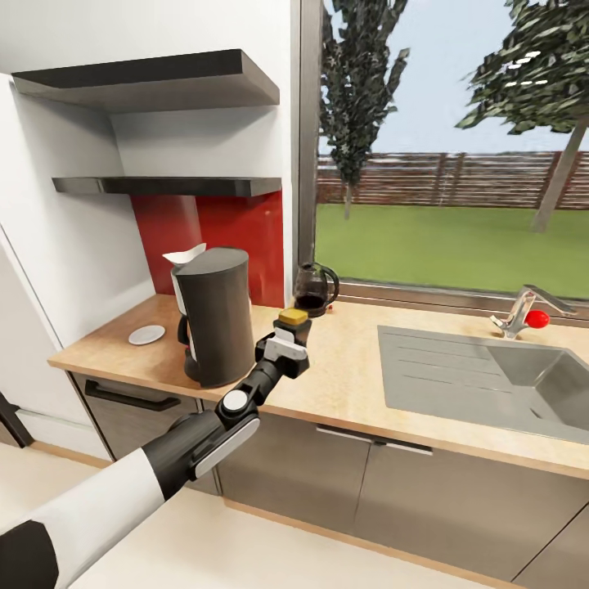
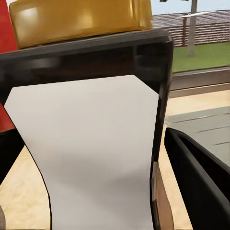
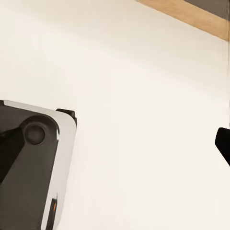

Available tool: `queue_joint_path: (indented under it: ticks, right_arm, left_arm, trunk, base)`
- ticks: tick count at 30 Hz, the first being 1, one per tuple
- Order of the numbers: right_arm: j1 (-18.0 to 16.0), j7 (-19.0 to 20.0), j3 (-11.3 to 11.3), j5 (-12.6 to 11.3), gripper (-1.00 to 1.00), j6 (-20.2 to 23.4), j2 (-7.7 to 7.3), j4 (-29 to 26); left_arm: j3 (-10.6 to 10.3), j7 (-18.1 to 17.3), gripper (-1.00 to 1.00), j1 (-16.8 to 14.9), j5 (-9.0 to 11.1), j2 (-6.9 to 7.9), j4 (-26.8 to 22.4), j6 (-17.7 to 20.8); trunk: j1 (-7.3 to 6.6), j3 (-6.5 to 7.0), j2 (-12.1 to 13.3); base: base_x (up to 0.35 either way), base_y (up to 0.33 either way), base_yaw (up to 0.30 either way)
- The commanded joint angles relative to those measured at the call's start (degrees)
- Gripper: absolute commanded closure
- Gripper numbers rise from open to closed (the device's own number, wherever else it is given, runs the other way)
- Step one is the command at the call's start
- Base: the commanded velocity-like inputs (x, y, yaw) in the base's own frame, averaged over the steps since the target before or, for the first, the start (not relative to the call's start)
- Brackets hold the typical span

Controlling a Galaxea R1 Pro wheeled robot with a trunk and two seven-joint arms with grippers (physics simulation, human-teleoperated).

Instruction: Set up a coffee station on the kitchen countertop: keep the coffee maker on the countertop, move the bottle of coffee from the kitchen shelf to the counter next to the coffee maker, place a paper coffee filter on top of the coffee maker, put the saucer next to the coffee maker with the coffee cup on the saucer, and place the electric kettle next to the coffee maker.

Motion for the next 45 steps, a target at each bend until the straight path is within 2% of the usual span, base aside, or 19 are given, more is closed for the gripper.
queue_joint_path:
  ticks: [1,20,34,45]
  right_arm:
    - [0.0,0.3,-0.5,0.0,-1.0,-0.2,-0.03,0.1]
    - [0.0,0.3,-0.5,-0.3,-1.0,0.0,-0.03,0.1]
    - [0.0,0.3,-0.5,-0.3,-1.0,0.0,-0.03,0.1]
    - [0.0,0.3,-0.5,-0.4,-1.0,0.0,-0.03,0.1]
  left_arm:
    - [-0.4,0.5,1.0,-0.1,0.5,0.06,0.4,-0.4]
    - [-0.5,0.5,1.0,-0.1,0.5,-0.12,2.9,-0.4]
    - [-0.5,0.5,1.0,-0.1,0.5,-0.12,2.5,-0.5]
    - [-0.5,0.5,1.0,-0.1,0.5,-0.12,1.7,-2.1]
  trunk:
    - [0.03,-0.09,-0.1]
    - [0.03,-0.09,-0.1]
    - [3.1,-2.6,-5.7]
    - [5.52,-4.58,-10.1]
  base:
    - [0.0,0.0,0.0]
    - [0.0,0.0,0.0]
    - [0.0,0.0,0.0]
    - [0.0,0.0,0.0]
